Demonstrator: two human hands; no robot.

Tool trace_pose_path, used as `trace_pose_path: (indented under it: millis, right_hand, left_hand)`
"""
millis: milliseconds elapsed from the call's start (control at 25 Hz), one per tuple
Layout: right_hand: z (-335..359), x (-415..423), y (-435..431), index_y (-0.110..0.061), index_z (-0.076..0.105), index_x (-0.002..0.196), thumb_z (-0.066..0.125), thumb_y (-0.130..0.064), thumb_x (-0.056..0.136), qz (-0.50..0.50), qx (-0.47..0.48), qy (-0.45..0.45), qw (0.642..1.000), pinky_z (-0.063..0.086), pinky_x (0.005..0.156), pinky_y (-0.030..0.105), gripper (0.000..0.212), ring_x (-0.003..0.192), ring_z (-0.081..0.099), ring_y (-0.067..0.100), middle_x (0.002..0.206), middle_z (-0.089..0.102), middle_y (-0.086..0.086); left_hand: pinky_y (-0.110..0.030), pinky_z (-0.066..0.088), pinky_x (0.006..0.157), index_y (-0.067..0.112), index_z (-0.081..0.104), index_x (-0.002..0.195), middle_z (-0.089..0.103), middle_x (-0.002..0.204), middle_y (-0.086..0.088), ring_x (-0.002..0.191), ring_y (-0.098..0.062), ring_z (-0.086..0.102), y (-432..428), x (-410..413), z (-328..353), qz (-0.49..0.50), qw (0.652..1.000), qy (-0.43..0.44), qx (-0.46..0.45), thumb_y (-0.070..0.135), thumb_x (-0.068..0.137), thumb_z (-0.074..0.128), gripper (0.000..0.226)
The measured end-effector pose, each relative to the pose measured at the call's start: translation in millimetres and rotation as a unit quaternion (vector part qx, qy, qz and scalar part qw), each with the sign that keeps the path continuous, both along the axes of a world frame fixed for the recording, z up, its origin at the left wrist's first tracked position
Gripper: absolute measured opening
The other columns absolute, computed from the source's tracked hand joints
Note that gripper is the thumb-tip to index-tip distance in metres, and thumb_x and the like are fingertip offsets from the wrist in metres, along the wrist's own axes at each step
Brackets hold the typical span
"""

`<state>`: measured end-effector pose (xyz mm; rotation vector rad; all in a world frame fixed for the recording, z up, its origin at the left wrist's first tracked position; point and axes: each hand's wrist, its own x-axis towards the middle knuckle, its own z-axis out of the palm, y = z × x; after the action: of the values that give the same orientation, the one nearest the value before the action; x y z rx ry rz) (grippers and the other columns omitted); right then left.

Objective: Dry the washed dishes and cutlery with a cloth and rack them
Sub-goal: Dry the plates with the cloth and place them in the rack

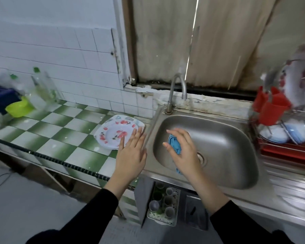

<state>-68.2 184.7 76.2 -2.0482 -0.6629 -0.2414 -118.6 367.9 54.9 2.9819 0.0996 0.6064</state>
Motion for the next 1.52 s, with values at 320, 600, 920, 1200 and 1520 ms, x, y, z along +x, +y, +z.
trace_pose_path:
  millis: [320,600,920,1200,1520]
  right_hand:
    - [-31,60,113,-0.02,0.057,0.13,0.06,-0.031,0.093,0.019,-0.022,0.056,0.998,0.031,0.109,0.023,0.038,0.129,0.038,0.007,0.138,0.042,-0.002]
    - [-62,105,155,-0.041,0.048,0.133,0.059,-0.031,0.094,0.061,-0.015,0.047,0.997,0.029,0.111,0.018,0.042,0.128,0.041,0.01,0.133,0.044,0.001]
    - [-84,131,169,-0.045,0.052,0.126,0.061,-0.031,0.092,0.095,-0.027,0.114,0.989,0.024,0.103,0.0,0.038,0.132,0.041,0.015,0.138,0.045,0.003]
    - [-77,150,165,-0.051,0.048,0.12,0.061,-0.026,0.092,0.11,0.016,0.145,0.983,0.038,0.103,0.011,0.04,0.126,0.041,0.005,0.131,0.043,-0.005]
    - [-73,148,157,-0.054,0.05,0.117,0.062,-0.025,0.092,0.116,0.037,0.155,0.98,0.051,0.099,0.034,0.04,0.125,0.046,0.01,0.133,0.045,-0.001]
  left_hand:
    - [-0.047,0.008,0.117,0.014,0.038,0.148,0.028,0.157,-0.003,0.146,-0.022,0.025,132,66,-64,0.011,0.995,0.098,-0.023,0.032,0.091,0.023,0.061]
    - [-0.045,0.004,0.119,0.018,0.026,0.152,0.012,0.162,0.0,0.15,-0.018,0.005,163,106,-123,0.029,0.974,0.209,-0.087,0.024,0.103,0.034,0.05]
    - [-0.048,0.016,0.116,0.023,0.041,0.145,0.049,0.145,0.001,0.138,-0.02,0.04,177,120,-165,0.012,0.963,0.206,-0.175,0.043,0.1,0.043,0.05]
    - [-0.04,0.047,0.085,0.017,0.069,0.115,0.071,0.107,-0.002,0.095,-0.026,0.065,183,121,-186,0.0,0.979,0.108,-0.173,0.046,0.1,0.033,0.048]
    - [-0.04,0.05,0.08,0.013,0.069,0.112,0.072,0.096,0.002,0.091,-0.016,0.061,160,96,-158,0.024,0.965,-0.021,-0.26,0.044,0.1,0.039,0.046]
